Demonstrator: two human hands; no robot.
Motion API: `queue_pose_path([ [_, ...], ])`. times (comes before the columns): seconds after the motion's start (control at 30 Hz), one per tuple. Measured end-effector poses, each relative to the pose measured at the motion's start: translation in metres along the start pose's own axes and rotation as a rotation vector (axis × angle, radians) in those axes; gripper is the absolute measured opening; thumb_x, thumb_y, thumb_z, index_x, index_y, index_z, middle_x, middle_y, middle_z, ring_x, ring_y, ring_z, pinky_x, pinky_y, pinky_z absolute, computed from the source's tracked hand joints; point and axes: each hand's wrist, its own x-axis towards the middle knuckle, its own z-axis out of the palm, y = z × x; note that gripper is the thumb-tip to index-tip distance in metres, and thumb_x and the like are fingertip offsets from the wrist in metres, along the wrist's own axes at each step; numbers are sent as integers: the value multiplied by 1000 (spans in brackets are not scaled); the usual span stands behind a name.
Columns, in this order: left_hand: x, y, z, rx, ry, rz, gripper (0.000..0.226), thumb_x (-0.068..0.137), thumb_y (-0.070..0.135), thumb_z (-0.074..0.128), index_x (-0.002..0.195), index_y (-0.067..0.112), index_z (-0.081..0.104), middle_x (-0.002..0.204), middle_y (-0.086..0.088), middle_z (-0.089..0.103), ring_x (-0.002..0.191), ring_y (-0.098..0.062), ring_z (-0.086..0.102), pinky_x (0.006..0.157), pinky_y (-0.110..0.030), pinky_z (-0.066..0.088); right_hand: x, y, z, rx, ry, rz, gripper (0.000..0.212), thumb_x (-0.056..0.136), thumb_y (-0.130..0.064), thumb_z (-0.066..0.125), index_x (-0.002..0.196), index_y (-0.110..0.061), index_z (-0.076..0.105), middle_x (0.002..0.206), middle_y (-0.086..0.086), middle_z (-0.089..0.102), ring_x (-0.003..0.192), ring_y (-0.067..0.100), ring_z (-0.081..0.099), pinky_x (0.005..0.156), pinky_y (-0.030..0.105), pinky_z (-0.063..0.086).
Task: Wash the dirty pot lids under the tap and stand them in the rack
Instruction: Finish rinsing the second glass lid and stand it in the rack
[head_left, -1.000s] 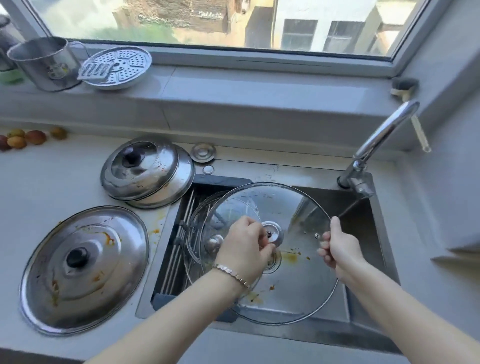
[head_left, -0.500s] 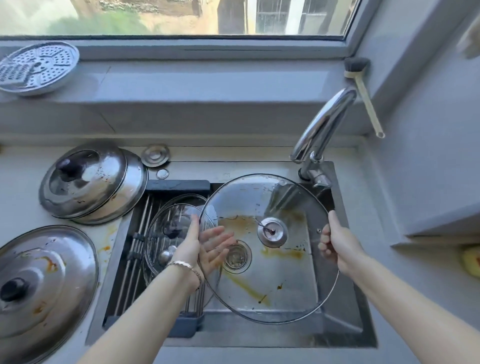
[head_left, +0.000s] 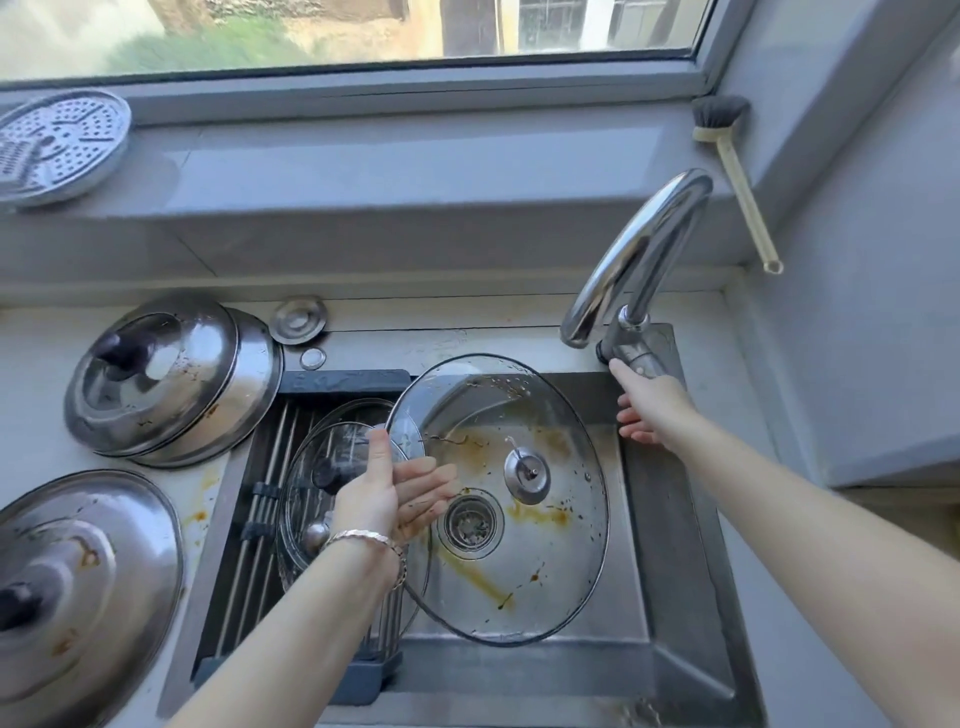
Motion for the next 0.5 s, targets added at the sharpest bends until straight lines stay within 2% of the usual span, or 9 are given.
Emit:
queue_pose_path([
  [0.1, -1, 1, 6, 2, -11, 14, 60, 89, 54, 40, 81, -2, 61, 62, -11, 72, 48, -18, 68, 42, -20, 53, 7, -2, 4, -12, 8, 21, 32, 91, -35, 43, 95, -6, 55, 70, 8, 58, 53, 20, 56, 51, 25, 43],
  [0.2, -2, 3, 11, -15, -18, 11, 59, 89, 54, 40, 81, -1, 60, 62, -11, 72, 49, -18, 68, 42, -20, 54, 12, 4, 4, -21, 40, -21, 24, 93, -29, 39, 88, -8, 49, 68, 6, 51, 50, 19, 50, 46, 24, 38],
  [0.33, -3, 6, 18, -36, -34, 4, 59, 89, 54, 38, 83, -1, 59, 60, -9, 72, 49, -17, 68, 42, -20, 54, 18, 10, 4, -41, 94, -59, 29, 90, -28, 37, 67, -12, 44, 66, 6, 49, 50, 21, 48, 54, 25, 37],
  [0.5, -6, 7, 23, -50, -37, -6, 58, 90, 53, 38, 81, 0, 59, 59, -9, 71, 48, -17, 68, 43, -21, 54, 21, 15, 3, -59, 104, -77, 28, 88, -25, 37, 63, -13, 45, 60, 6, 49, 56, 24, 49, 64, 30, 39],
])
